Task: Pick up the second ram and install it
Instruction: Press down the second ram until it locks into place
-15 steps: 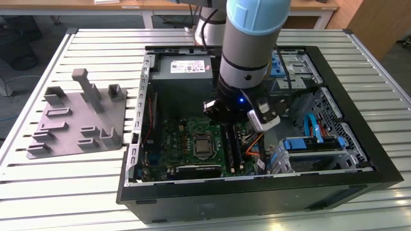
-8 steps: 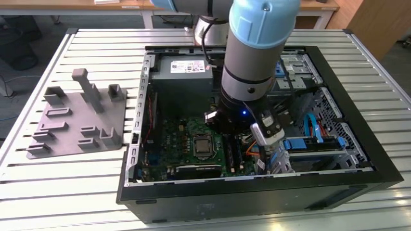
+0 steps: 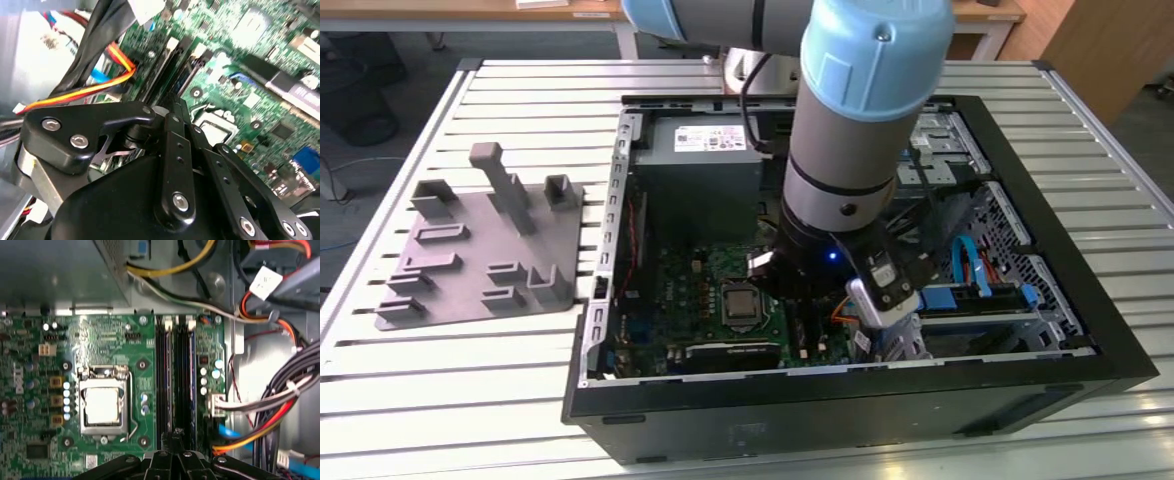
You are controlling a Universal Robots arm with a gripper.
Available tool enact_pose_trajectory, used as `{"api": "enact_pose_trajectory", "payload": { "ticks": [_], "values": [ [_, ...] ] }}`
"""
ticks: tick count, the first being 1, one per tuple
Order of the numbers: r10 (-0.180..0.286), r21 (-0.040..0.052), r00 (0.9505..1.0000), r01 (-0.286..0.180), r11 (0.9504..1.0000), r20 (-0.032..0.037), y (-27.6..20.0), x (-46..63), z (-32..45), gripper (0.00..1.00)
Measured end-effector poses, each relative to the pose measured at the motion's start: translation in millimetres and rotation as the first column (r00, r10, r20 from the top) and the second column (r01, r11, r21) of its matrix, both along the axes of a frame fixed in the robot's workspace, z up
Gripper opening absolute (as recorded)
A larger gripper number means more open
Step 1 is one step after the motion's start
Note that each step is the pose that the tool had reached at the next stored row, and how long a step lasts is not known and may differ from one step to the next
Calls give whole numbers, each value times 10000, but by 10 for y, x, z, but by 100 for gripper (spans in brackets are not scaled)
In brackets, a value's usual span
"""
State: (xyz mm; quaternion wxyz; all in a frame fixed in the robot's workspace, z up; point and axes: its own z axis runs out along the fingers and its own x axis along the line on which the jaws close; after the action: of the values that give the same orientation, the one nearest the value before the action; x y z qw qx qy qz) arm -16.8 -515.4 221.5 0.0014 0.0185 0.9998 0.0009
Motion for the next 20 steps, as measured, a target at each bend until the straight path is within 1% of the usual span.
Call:
{"api": "enact_pose_trajectory", "payload": {
  "ticks": [3,7,11,15,16,18,20],
  "values": [
    [0,-34,10000,0,10000,-3,-47,0,-15,10],
    [0,-70,10000,0,10000,-2,-95,0,-34,10],
    [0,-82,10000,0,10000,-3,-133,0,-47,10],
    [-1,-76,10000,1,10000,0,-139,0,-38,10],
    [-1,-62,10000,1,10000,5,-138,0,-23,10],
    [0,-77,10000,0,10000,1,-139,0,36,10],
    [0,-75,10000,0,10000,1,-139,0,52,10]
  ]
}}
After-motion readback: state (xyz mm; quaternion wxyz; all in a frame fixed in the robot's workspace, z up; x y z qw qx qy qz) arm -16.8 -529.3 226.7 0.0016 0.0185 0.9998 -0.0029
